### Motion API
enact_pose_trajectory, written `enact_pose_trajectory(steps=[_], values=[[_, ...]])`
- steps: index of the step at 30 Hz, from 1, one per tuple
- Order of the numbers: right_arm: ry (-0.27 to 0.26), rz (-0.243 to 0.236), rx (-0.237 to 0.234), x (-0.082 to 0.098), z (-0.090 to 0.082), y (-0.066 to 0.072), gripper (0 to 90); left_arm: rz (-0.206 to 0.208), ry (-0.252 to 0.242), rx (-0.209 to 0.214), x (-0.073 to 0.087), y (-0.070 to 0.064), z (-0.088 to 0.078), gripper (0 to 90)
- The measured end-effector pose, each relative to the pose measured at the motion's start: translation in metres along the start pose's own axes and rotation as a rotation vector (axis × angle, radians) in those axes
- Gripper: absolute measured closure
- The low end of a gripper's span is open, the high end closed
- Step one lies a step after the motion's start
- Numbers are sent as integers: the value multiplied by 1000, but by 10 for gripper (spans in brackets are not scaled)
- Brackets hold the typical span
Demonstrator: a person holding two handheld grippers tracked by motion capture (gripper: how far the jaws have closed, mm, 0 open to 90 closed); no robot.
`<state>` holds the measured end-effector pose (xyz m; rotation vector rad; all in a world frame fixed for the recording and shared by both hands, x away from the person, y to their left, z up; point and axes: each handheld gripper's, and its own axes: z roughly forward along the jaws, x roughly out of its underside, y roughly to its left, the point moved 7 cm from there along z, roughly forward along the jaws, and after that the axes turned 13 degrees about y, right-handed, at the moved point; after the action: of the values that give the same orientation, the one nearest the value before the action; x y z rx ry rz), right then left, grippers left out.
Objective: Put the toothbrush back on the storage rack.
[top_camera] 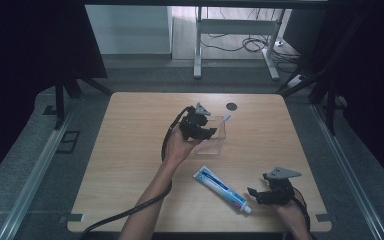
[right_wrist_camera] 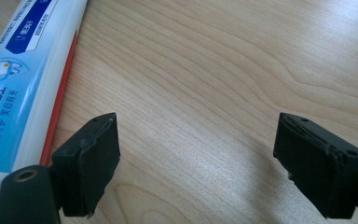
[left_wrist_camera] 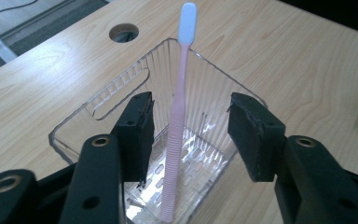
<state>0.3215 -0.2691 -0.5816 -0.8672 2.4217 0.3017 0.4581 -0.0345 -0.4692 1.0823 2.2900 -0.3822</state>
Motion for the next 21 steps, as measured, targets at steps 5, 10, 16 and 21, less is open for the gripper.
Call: enact_pose_trajectory(steps=[5,10,16,21], values=[[-1,-2,0,0,0,0,149,-12,-22,11,4,0,-8,440],[-1,-5,2,0,0,1,149,5,-38,11,11,0,-17,381],[0,-3,2,0,0,1,149,26,-34,12,20,2,-24,325],[0,-4,3,0,0,1,149,22,-22,5,30,5,-29,251]])
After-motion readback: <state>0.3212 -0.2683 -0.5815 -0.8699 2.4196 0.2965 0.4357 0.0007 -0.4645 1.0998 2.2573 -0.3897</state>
